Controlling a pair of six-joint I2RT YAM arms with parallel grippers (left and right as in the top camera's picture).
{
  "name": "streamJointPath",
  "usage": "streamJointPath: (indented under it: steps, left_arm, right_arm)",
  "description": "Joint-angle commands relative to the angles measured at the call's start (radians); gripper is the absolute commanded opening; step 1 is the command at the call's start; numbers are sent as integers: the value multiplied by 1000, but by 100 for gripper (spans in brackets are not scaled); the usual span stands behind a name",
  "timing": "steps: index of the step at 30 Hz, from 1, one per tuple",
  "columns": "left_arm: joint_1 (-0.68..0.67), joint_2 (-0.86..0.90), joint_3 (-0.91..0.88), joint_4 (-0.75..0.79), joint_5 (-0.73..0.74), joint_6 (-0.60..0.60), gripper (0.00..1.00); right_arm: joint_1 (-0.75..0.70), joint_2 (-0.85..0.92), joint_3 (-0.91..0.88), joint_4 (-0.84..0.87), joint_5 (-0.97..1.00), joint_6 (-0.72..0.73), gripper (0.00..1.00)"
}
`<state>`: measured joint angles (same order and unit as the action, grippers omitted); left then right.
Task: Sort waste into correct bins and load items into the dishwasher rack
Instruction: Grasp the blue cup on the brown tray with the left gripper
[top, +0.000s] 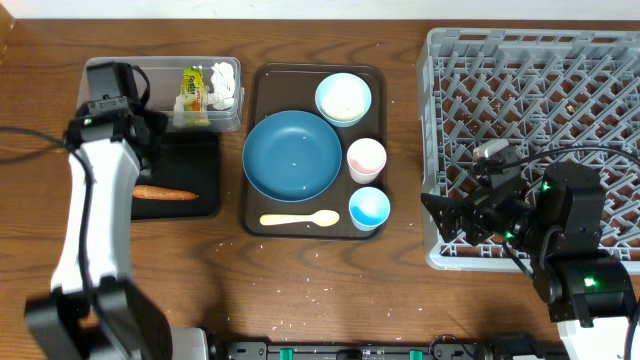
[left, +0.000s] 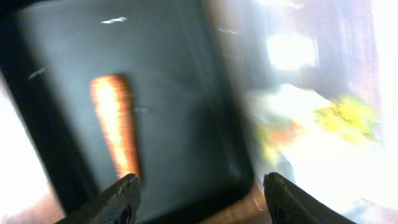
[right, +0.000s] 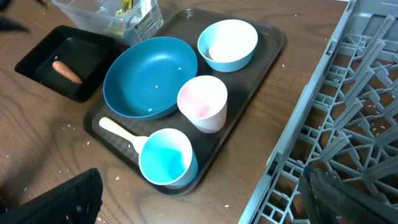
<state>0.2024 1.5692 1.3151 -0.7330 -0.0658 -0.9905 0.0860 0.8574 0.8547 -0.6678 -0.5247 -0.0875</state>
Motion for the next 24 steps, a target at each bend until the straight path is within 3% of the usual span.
streamJointPath:
  steps: [1, 5, 11, 19, 24]
  left_arm:
    - [-58, -76, 21, 37, 213, 367, 66]
    - [-178, -101, 21, 102, 339, 563, 66]
    - [-419, -56, 20, 114, 342, 731, 66]
    - [-669, 46, 19, -7, 342, 731, 66]
    - [-777, 132, 14, -52, 341, 670, 66]
  right_arm:
    - [-7, -2, 19, 5, -15, 5, 99]
    - [-7, 0, 19, 10, -14, 4, 99]
    - [-7, 5, 19, 13, -2, 4, 99]
    - [-7, 7, 19, 2, 1, 5, 99]
    - [-7, 7, 19, -2, 1, 4, 99]
